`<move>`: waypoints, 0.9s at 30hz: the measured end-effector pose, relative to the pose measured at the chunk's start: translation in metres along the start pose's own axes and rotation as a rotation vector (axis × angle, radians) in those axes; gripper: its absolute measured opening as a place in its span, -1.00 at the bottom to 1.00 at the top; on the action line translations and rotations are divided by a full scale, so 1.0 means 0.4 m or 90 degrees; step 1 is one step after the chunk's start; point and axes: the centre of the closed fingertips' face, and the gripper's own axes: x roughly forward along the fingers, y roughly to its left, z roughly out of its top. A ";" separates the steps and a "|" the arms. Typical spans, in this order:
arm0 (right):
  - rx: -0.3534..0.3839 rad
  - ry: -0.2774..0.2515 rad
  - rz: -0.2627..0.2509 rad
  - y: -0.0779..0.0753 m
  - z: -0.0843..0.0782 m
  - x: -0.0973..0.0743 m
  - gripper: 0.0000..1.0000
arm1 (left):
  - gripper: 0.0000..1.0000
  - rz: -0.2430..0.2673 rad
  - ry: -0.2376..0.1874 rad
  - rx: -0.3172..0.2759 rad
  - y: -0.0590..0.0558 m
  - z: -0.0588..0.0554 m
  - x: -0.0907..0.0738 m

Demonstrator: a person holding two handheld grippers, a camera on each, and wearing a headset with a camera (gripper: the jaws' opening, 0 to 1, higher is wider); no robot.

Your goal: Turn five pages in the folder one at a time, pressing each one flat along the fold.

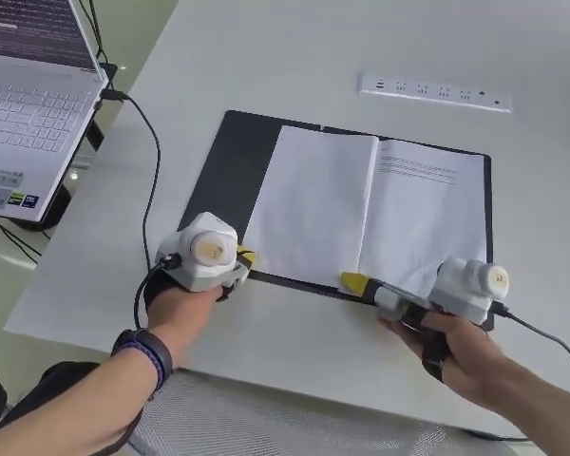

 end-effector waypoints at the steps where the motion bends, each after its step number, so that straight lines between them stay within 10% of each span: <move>1: 0.008 -0.006 -0.001 -0.004 0.002 -0.002 -1.00 | -1.00 0.000 0.001 -0.001 0.000 0.000 0.000; 27: 0.007 0.006 -0.019 -0.006 -0.025 -0.017 -1.00 | -1.00 0.004 0.033 0.015 -0.007 -0.009 -0.009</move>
